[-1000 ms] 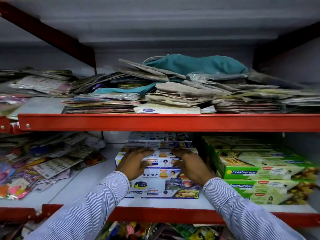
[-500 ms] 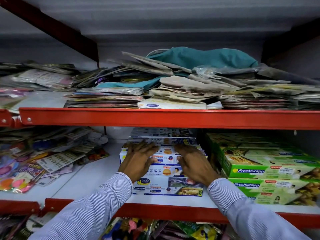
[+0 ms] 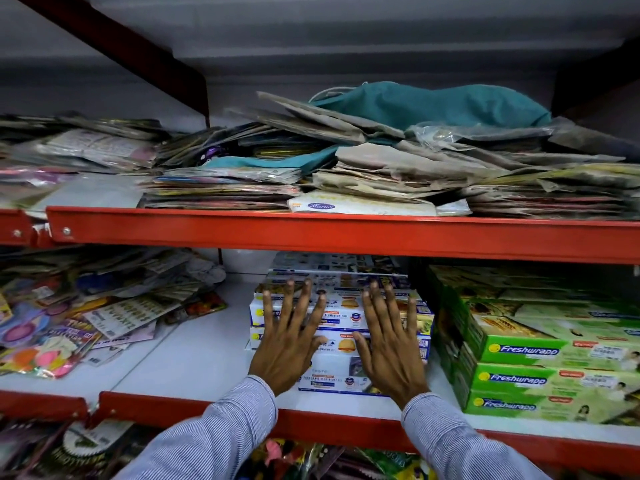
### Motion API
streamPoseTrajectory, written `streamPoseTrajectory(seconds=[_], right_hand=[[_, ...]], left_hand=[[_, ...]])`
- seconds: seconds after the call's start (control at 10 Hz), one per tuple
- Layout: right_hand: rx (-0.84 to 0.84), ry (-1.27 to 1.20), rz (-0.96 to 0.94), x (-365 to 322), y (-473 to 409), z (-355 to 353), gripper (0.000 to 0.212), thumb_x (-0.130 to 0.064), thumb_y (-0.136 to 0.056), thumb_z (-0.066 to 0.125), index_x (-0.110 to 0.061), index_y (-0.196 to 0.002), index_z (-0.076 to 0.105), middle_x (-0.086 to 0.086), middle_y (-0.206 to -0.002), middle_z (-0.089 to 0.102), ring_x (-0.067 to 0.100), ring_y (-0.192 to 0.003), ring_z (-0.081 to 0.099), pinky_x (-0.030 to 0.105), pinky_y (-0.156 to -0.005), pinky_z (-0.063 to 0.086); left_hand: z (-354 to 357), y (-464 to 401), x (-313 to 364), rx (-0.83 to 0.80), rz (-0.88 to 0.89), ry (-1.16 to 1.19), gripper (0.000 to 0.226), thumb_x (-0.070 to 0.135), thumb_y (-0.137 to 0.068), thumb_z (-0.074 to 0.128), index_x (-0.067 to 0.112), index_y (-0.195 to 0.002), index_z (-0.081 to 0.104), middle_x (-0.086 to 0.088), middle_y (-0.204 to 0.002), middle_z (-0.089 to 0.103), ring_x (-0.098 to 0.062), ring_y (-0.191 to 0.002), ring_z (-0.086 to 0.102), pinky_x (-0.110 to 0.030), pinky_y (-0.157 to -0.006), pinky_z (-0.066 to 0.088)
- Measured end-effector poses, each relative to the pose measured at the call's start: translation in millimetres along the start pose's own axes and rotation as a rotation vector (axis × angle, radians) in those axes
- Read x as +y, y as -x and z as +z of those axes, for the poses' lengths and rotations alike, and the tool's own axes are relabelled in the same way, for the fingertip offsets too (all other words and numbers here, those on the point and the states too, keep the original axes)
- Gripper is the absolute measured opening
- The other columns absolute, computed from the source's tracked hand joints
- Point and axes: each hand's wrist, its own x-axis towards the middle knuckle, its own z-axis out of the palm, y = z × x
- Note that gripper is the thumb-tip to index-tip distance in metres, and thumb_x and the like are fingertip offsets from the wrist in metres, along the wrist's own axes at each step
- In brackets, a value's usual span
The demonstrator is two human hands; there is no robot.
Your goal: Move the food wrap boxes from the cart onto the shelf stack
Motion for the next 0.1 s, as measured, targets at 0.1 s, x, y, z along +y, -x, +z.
streamPoseTrajectory(seconds=[0.1], right_hand=[[0.100,-0.051,0.019,-6.9,3.4,-13.9,0.070,-0.047,-0.099,0.032,-0.014,-0.158,0.010,0.005,-0.168,-0.002,0.027,-0.155,0.005,0.057,-0.123,0.008]], left_hand=[[-14.0,6.0,5.8,0.099,-0.022,0.053,0.071,0.055,-0.104,0.025,0.013,-0.159,0.006,-0.012,-0.169,-0.005,-0.037,-0.156,0.000,-0.070,-0.119,0.008]])
